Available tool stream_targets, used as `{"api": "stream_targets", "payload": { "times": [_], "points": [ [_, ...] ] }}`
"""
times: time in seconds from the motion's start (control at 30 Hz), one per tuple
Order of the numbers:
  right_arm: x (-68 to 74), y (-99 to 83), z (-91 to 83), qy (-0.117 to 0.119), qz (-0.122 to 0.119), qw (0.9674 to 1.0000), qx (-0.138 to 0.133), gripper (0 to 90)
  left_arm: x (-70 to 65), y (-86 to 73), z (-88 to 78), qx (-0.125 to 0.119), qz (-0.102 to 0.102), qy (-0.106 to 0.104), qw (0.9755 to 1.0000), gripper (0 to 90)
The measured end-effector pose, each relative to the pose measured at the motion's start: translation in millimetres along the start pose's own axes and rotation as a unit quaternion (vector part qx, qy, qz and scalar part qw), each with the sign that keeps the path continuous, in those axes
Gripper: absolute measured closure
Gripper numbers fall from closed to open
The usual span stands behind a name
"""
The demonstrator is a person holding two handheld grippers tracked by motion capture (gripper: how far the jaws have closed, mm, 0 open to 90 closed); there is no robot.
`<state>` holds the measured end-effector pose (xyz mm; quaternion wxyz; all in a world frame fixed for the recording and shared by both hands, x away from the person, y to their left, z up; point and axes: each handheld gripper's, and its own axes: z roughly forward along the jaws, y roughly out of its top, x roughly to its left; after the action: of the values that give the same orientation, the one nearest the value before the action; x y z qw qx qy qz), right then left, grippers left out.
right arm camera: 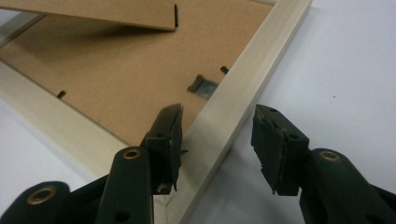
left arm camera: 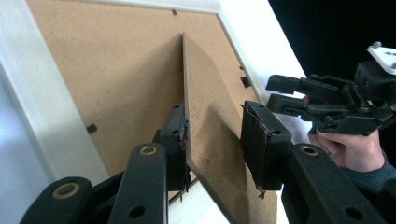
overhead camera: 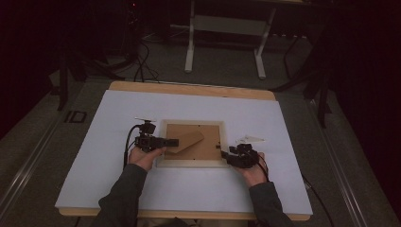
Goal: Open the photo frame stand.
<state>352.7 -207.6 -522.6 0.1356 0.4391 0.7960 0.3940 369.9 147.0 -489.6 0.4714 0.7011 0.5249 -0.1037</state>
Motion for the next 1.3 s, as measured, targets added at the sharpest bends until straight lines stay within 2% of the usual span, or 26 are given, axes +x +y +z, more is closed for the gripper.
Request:
{"api": "stream_targets", "payload": {
  "times": [0.17, 0.33, 0.43, 0.6, 0.7, 0.97, 1.3],
  "points": [
    [-3.0, 8.0, 10.4, -0.012, 0.009, 0.9999, 0.005, 51.7, -2.6, 1.1, -0.8, -0.004, 0.008, -0.003, 1.0, 65.6],
    [-6.7, 18.3, 24.3, -0.023, 0.033, 0.9992, 0.003, 51.3, -3.1, 0.6, -1.2, -0.004, 0.015, -0.003, 0.9999, 65.8],
    [-7.0, 26.9, 32.9, -0.038, 0.044, 0.9983, 0.004, 52.3, -3.0, 0.6, -1.2, -0.004, 0.016, -0.003, 0.9999, 65.9],
    [-11.3, 38.0, 43.8, -0.056, 0.077, 0.9954, 0.006, 56.7, -3.4, 0.8, -1.2, -0.004, 0.018, -0.003, 0.9998, 65.8],
    [-11.5, 42.7, 46.6, -0.071, 0.082, 0.9941, 0.008, 60.4, -3.5, 1.2, -1.2, -0.004, 0.019, -0.004, 0.9998, 65.8],
    [-11.7, 49.1, 49.6, -0.087, 0.099, 0.9912, 0.017, 64.7, -4.3, 2.7, -1.4, -0.002, 0.022, -0.002, 0.9997, 65.8],
    [-8.5, 46.2, 49.3, -0.095, 0.1, 0.9904, 0.002, 65.5, -7.2, 2.1, -2.4, -0.003, 0.031, 0.001, 0.9995, 65.7]
  ]
}}
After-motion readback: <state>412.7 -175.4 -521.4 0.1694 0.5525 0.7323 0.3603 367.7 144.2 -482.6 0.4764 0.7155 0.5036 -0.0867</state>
